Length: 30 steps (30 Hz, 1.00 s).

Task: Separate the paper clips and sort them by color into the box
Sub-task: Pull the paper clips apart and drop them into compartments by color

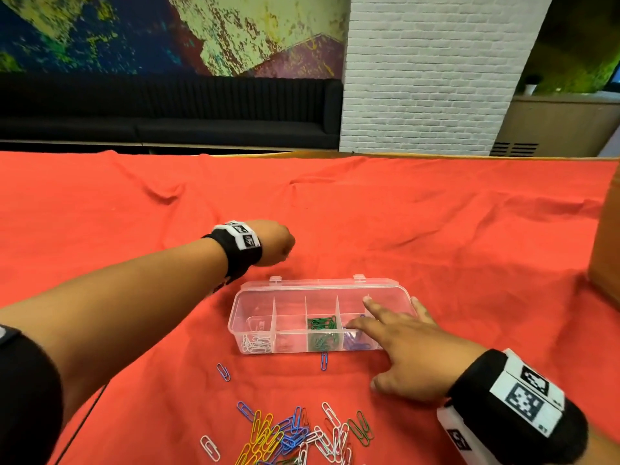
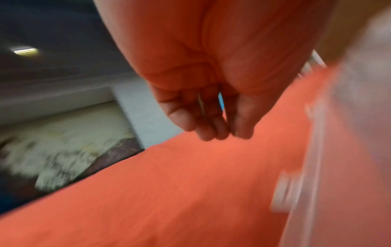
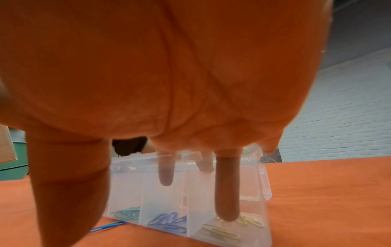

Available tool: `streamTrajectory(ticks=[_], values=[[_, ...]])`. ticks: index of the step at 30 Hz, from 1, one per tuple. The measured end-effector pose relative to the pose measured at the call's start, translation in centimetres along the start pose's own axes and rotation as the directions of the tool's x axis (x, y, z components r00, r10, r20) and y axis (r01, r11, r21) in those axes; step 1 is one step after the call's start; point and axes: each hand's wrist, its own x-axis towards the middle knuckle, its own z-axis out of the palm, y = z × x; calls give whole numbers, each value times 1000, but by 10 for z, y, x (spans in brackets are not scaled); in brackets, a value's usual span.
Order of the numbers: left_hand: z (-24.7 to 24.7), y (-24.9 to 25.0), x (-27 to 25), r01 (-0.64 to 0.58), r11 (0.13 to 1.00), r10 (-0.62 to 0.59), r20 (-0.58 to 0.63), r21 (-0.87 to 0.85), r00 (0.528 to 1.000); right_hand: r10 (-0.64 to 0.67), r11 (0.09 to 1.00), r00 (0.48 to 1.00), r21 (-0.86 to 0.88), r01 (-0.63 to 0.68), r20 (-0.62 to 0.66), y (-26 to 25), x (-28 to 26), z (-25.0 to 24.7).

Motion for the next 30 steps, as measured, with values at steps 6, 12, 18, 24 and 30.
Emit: streamTrajectory(ticks=[6, 12, 18, 24, 30], values=[[-19, -3, -83, -20, 921, 13, -22, -389, 1000, 17, 1000, 1000, -22, -17, -7, -3, 0, 2], [-7, 16, -128, -34, 955, -10, -148, -293, 989, 39, 997, 999, -68, -37, 30, -2, 5, 2], [0, 55, -204, -151, 914, 87, -182, -375, 979, 1, 998, 956, -65, -21, -293, -13, -16, -11], [38, 81, -252, -185, 938, 241, 169, -295, 956, -327, 943, 938, 18, 331, -113, -62, -55, 18], [37, 90, -258, -179, 937, 219, 104, -299, 970, -428, 903, 900, 10, 430, -84, -87, -50, 36]])
